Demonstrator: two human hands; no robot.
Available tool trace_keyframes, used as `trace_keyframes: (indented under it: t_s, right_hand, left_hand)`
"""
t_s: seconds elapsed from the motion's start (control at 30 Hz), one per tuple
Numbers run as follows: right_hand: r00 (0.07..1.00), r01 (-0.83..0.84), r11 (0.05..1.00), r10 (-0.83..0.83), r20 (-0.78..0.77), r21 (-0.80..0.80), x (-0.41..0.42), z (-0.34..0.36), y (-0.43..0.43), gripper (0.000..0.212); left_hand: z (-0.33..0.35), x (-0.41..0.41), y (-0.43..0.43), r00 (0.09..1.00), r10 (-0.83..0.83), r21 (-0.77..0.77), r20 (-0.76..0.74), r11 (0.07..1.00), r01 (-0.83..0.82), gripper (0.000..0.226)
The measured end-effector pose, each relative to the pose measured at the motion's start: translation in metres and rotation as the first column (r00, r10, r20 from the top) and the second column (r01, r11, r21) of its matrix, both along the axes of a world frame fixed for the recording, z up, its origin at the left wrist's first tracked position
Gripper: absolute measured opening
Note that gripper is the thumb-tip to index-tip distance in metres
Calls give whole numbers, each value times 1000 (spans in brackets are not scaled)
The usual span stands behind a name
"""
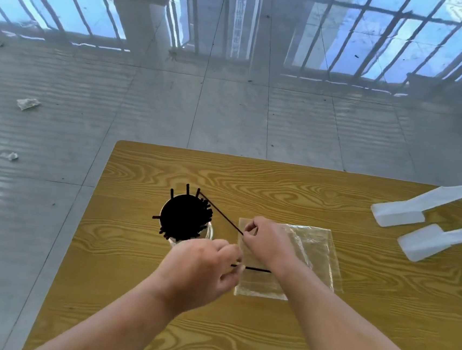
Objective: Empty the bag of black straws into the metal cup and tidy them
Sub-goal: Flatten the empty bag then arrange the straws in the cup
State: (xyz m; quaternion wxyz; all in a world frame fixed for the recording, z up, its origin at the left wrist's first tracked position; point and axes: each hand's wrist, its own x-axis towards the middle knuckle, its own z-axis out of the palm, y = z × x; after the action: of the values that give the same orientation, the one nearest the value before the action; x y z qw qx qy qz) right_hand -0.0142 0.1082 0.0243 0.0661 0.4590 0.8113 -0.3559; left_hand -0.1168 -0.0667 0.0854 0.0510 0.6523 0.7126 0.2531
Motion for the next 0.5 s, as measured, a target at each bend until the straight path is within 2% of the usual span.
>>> trace_keyframes:
  t_s: [0.13,0.27,0.5]
  right_hand:
    - [994,-93,994,90,58,53,-5,-27,12,16]
    - [981,-182,980,176,77,81,-10,-47,18,21]
    - [972,-228,966,220,80,118,-7,-66,19,8]
  left_hand:
    - [-46,14,7,995,95,-207,-37,973,-100,20]
    - [-88,21,21,974,203,-425,-102,876,-227,30]
    - [-125,27,34,960,235,-583,-150,763,-278,17]
